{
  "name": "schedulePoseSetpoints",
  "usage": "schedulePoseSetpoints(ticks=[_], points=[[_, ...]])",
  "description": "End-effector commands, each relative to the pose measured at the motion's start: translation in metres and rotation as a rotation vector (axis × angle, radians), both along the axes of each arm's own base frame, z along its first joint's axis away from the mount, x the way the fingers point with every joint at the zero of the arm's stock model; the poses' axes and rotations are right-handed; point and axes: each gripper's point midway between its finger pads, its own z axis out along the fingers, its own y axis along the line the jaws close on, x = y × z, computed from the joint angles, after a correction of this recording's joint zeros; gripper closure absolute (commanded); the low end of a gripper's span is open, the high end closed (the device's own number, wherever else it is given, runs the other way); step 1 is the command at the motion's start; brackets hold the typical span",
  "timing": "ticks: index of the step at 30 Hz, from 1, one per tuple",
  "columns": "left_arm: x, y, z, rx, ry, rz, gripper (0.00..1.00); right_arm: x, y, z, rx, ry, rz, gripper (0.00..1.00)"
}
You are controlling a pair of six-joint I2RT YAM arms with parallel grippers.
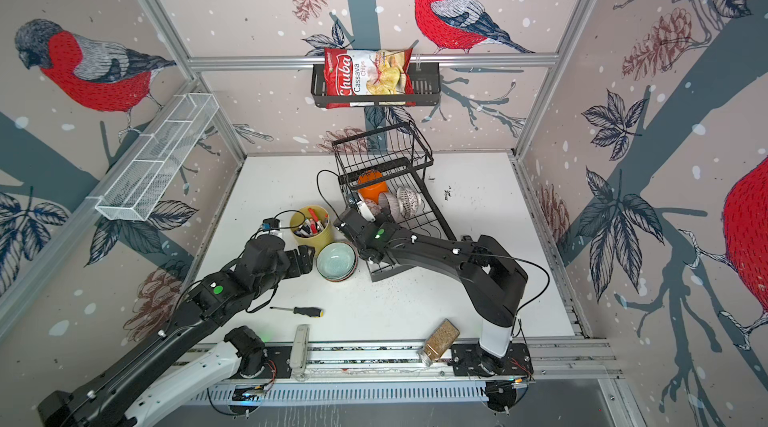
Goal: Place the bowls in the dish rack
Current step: 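Open and withdraw the right gripper while the left gripper moves toward the green bowl, then lower the left gripper to the green bowl beside the yellow marker cup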
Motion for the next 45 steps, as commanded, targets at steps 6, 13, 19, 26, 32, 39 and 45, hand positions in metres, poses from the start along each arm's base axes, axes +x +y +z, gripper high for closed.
schedulePoseSetpoints(ticks=[6, 13, 19, 26, 32, 39, 45], points=[[-0.007, -0.009, -0.02, -0.016, 0.114, -0.016, 0.19, -0.019, -0.011, 0.016, 0.157, 0.037, 0.011, 0.2], [-0.009, -0.023, -0.03, -0.078, 0.156, -0.033, 0.25, -0.027, -0.03, 0.022, 0.201, 0.026, -0.011, 0.2], [-0.01, -0.029, -0.04, -0.067, 0.198, -0.019, 0.3, -0.029, -0.04, 0.017, 0.199, 0.024, -0.032, 0.2], [-0.008, -0.035, -0.057, 0.014, 0.253, -0.013, 0.37, -0.028, -0.043, 0.009, 0.192, 0.027, -0.042, 0.21], [-0.005, -0.038, -0.067, 0.052, 0.284, -0.015, 0.47, -0.027, -0.047, 0.007, 0.181, 0.02, -0.052, 0.21], [-0.003, -0.042, -0.077, 0.084, 0.31, -0.032, 0.54, -0.028, -0.05, 0.003, 0.175, 0.021, -0.058, 0.21], [-0.004, -0.049, -0.087, 0.105, 0.364, -0.057, 0.68, -0.027, -0.051, 0.001, 0.171, 0.021, -0.063, 0.21]])
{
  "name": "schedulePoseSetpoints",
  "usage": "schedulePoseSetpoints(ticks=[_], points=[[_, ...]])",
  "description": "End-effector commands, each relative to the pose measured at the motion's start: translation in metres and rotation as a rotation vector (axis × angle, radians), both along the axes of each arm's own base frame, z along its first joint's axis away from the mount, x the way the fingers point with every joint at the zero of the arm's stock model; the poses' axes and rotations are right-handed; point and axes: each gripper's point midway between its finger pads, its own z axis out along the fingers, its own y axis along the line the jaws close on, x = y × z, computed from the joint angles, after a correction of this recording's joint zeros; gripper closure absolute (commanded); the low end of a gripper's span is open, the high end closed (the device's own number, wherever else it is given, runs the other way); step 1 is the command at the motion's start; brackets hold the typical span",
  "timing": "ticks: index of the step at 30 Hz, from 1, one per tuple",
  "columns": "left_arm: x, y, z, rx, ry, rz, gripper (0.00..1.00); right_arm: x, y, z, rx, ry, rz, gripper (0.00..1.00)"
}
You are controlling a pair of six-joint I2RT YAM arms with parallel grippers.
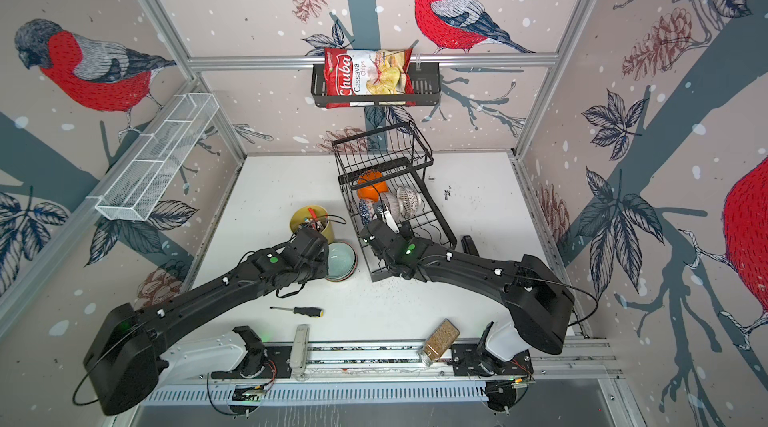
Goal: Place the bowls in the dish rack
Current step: 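Lower the left gripper to the green bowl beside the yellow marker cup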
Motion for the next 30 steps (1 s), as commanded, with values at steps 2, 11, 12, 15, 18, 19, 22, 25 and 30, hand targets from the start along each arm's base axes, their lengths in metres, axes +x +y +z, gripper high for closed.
schedulePoseSetpoints(ticks=[2, 11, 12, 15, 18, 19, 22, 25, 30], points=[[-0.007, -0.004, -0.01, 0.009, 0.066, -0.032, 0.73, 0.003, -0.002, 0.002, 0.012, -0.014, -0.025, 0.21], [-0.008, -0.005, -0.007, -0.002, 0.056, -0.038, 0.8, 0.002, -0.004, -0.002, 0.007, -0.007, -0.031, 0.21], [-0.008, -0.004, -0.007, -0.003, 0.054, -0.037, 0.81, 0.003, -0.004, -0.003, 0.006, -0.007, -0.032, 0.21], [-0.009, -0.003, -0.007, -0.004, 0.05, -0.032, 0.84, 0.002, -0.003, -0.002, 0.009, -0.007, -0.029, 0.21], [-0.009, -0.002, -0.006, -0.007, 0.044, -0.03, 0.87, 0.002, -0.003, -0.002, 0.011, -0.008, -0.029, 0.21], [-0.01, -0.002, -0.006, -0.008, 0.044, -0.029, 0.88, 0.002, -0.003, -0.002, 0.011, -0.008, -0.029, 0.21], [-0.009, -0.002, -0.006, -0.008, 0.04, -0.03, 0.91, 0.002, -0.002, -0.001, 0.013, -0.009, -0.027, 0.21], [-0.009, -0.002, -0.004, -0.01, 0.034, -0.031, 0.94, 0.003, -0.001, -0.001, 0.015, -0.008, -0.025, 0.21], [-0.008, -0.002, -0.001, -0.017, 0.022, -0.031, 0.99, 0.004, 0.001, -0.001, 0.013, -0.008, -0.021, 0.21]])
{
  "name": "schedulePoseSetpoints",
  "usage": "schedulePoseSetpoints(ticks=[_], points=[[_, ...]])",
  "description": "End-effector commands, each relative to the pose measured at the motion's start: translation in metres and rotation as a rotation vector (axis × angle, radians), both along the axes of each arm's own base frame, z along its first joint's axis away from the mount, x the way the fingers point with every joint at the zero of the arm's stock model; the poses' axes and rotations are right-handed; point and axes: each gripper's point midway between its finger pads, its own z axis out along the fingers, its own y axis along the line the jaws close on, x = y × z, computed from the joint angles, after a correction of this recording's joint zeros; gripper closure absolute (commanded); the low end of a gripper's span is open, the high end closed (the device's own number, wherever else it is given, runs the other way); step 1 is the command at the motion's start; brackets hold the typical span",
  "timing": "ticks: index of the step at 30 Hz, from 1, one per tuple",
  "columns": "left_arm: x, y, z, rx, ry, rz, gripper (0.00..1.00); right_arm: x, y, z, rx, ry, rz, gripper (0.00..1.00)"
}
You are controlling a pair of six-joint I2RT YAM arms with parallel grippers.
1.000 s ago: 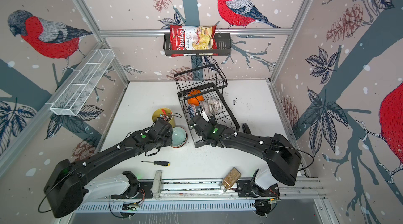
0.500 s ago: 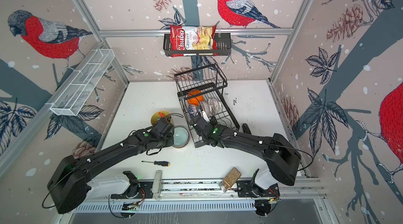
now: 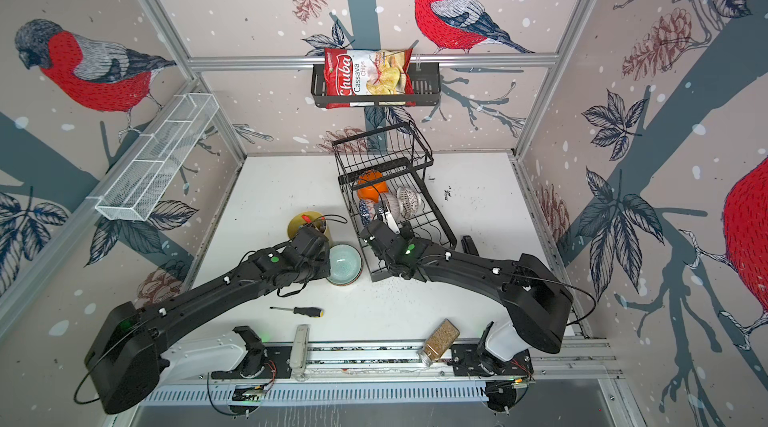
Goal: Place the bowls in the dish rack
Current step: 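Lower the left gripper to the green bowl beside the yellow marker cup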
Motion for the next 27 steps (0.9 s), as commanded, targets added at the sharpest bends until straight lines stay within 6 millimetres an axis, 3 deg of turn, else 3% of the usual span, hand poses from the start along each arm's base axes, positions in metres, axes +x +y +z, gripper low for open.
schedulePoseSetpoints(ticks=[1, 15, 27], points=[[-0.004, 0.004, -0.002, 0.022, 0.01, -0.011, 1.0, 0.004, 0.003, 0.006, 0.013, -0.019, -0.007, 0.21], [0.008, 0.006, 0.021, -0.011, -0.075, 0.023, 1.0, 0.004, 0.011, 0.006, 0.023, -0.011, 0.016, 0.21], [0.017, -0.009, 0.055, -0.103, -0.199, -0.049, 1.0, 0.0, 0.023, 0.016, 0.071, 0.007, 0.068, 0.22]])
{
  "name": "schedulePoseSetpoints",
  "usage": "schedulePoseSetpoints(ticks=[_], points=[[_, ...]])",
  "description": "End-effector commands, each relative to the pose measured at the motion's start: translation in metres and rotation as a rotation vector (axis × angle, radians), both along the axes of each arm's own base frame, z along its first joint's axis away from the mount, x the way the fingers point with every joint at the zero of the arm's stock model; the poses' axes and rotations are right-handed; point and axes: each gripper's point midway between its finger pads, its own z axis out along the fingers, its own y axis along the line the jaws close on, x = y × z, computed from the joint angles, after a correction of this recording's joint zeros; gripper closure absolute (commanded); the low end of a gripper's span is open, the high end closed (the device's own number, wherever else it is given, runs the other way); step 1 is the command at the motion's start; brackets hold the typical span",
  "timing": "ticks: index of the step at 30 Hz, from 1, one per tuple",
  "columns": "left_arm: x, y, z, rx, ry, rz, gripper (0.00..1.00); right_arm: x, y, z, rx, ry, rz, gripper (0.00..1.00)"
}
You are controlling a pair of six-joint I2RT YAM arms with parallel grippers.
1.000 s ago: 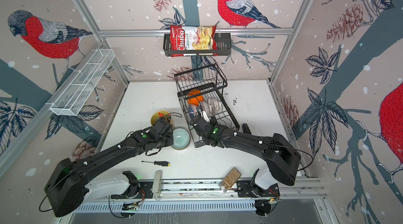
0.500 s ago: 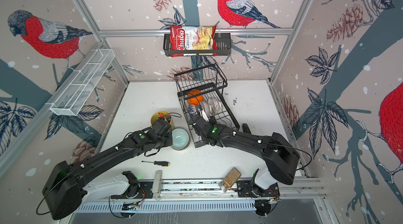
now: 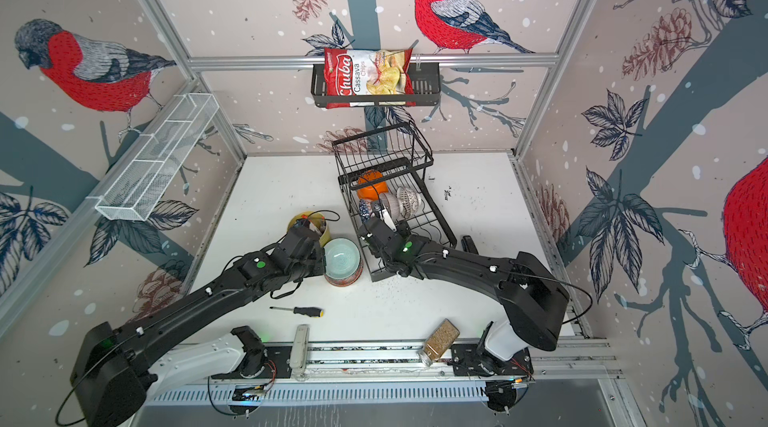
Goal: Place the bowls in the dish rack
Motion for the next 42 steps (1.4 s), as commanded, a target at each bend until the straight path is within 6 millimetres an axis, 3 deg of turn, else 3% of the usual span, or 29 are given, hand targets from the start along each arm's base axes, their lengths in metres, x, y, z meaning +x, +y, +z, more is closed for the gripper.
schedulePoseSetpoints(ticks=[1, 11, 16, 23, 34, 42], points=[[0.01, -0.012, 0.021, -0.056, -0.078, -0.032, 1.0, -0.002, 0.012, 0.014, 0.056, -0.002, 0.043, 0.22], [0.011, -0.018, 0.039, -0.092, -0.128, -0.076, 1.0, -0.023, 0.038, 0.046, 0.198, 0.034, 0.195, 0.24], [0.014, -0.026, 0.043, -0.11, -0.131, -0.099, 1.0, -0.029, 0.048, 0.051, 0.224, 0.056, 0.229, 0.3], [0.018, -0.029, 0.047, -0.111, -0.144, -0.104, 1.0, -0.033, 0.055, 0.043, 0.198, 0.077, 0.241, 0.34], [0.02, -0.032, 0.049, -0.116, -0.152, -0.111, 1.0, -0.022, 0.052, 0.023, 0.127, 0.077, 0.174, 0.46], [0.021, -0.032, 0.049, -0.112, -0.157, -0.113, 1.0, -0.02, 0.057, 0.016, 0.11, 0.087, 0.175, 0.61]])
